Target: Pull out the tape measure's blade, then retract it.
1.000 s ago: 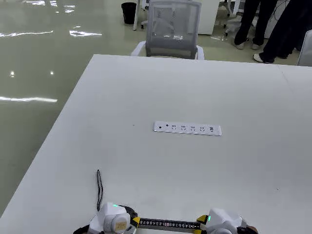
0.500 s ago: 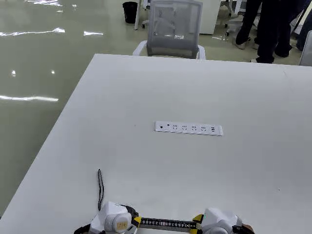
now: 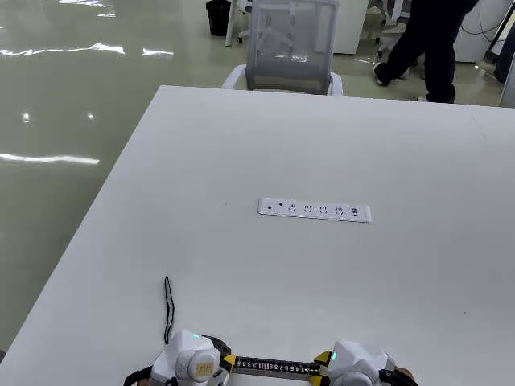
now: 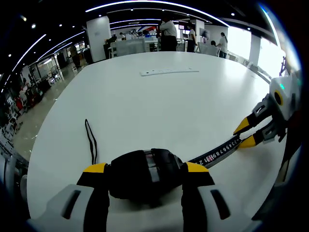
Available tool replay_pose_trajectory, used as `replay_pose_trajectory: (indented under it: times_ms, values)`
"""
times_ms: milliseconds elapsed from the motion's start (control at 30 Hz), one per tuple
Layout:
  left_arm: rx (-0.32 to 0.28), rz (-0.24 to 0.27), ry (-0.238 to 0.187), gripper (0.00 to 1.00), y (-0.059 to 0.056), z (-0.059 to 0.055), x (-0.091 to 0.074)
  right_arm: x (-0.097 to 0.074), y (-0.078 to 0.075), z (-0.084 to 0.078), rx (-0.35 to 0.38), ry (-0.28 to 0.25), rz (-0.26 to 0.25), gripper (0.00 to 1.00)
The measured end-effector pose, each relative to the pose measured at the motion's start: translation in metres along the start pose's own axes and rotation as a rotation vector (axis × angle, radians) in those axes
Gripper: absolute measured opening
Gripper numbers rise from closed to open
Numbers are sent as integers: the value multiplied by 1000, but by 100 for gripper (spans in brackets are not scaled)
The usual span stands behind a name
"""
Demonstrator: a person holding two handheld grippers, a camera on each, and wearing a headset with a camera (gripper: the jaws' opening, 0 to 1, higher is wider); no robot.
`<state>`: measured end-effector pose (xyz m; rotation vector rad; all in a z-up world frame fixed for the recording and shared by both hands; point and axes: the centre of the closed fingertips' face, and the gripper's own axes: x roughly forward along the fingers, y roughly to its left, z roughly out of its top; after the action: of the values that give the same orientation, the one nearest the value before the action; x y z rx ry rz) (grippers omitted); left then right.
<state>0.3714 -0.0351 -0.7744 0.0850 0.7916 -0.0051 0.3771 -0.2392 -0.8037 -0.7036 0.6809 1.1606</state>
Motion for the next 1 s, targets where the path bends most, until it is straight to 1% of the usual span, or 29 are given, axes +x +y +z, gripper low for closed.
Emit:
replay_pose_trajectory:
  times_ms: [633, 1000]
  values:
    - [3, -2, 4, 57, -2, 0, -1, 3, 5, 9, -15, -4, 13, 13]
    - [5, -2, 1, 57, -3, 1, -1, 10, 8, 14, -8, -10, 18, 13]
